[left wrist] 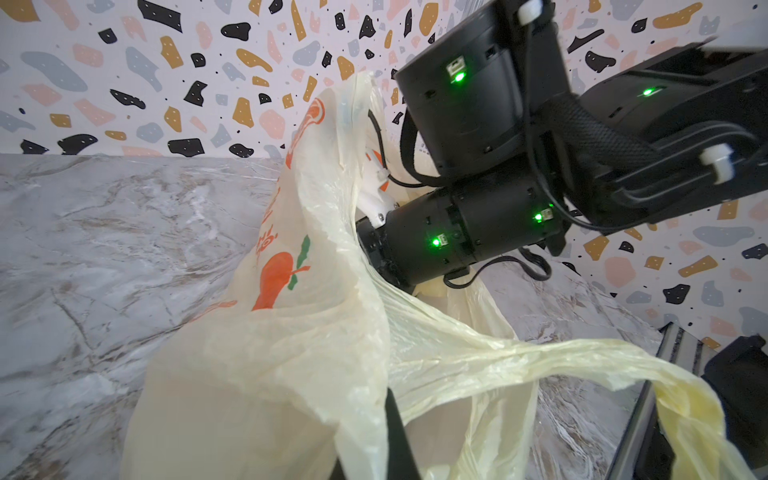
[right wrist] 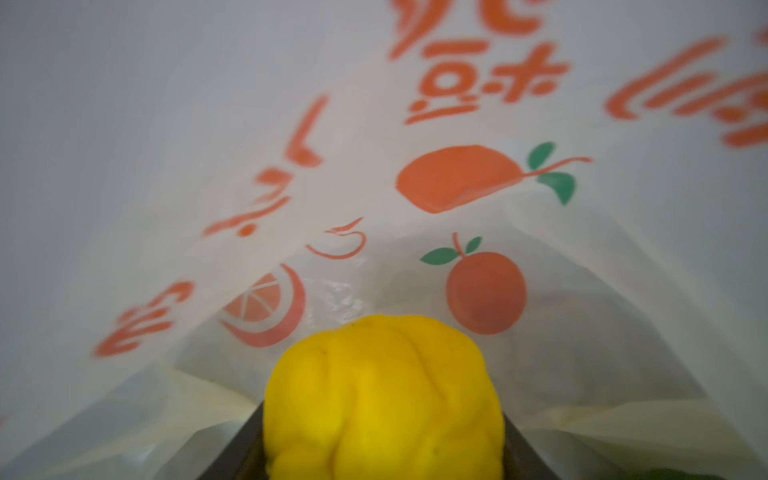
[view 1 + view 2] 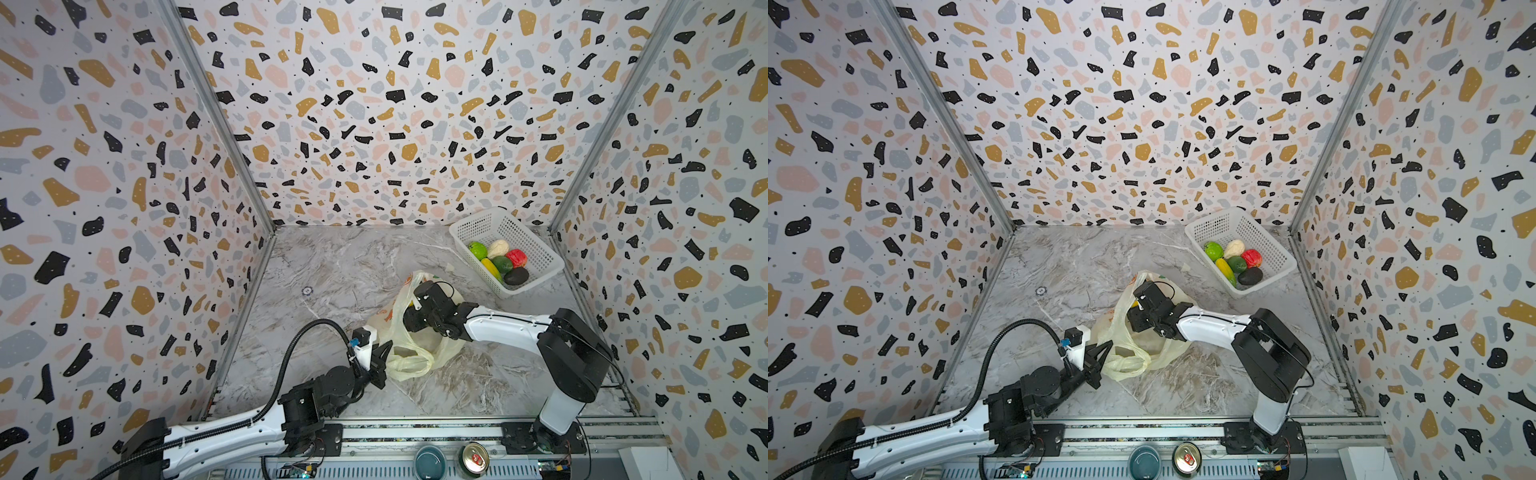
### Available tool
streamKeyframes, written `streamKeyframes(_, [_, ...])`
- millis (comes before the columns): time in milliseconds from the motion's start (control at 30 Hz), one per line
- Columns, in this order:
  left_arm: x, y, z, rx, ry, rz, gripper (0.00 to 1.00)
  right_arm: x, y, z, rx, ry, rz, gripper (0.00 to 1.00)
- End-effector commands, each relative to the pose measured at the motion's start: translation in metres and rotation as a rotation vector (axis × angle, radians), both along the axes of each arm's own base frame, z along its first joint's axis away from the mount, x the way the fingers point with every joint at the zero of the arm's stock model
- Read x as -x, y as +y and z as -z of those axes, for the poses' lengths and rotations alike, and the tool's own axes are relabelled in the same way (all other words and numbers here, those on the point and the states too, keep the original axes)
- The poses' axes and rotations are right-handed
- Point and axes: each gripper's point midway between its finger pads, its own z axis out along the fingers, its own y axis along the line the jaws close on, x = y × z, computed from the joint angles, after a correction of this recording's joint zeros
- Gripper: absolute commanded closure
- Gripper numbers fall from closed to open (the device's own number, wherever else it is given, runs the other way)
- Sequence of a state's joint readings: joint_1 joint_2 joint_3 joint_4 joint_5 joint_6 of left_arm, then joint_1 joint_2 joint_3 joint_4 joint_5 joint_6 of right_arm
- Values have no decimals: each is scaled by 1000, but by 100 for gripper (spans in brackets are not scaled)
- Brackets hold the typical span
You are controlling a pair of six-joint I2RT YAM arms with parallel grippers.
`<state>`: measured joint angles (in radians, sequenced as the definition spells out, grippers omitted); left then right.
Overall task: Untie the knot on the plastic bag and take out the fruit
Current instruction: 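Lift the yellow fruit out of the bag with the right gripper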
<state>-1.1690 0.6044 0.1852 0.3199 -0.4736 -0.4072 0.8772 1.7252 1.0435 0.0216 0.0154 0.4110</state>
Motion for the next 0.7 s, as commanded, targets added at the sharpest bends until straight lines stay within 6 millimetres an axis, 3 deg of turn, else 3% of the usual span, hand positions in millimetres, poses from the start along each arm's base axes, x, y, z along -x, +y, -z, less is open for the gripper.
streamKeyframes(0, [-5,5,-7,12,-39,-45,100,31,7,-9,-44,67,-79,44])
streamKeyframes(167, [-9,14,-9,8,-53,-93,100,54,4,-17,-31,93,-119,44])
streamKeyframes(667, [-17,33,-15,7,-68,-197,100,93,-19,-51,-13,133,-228,44])
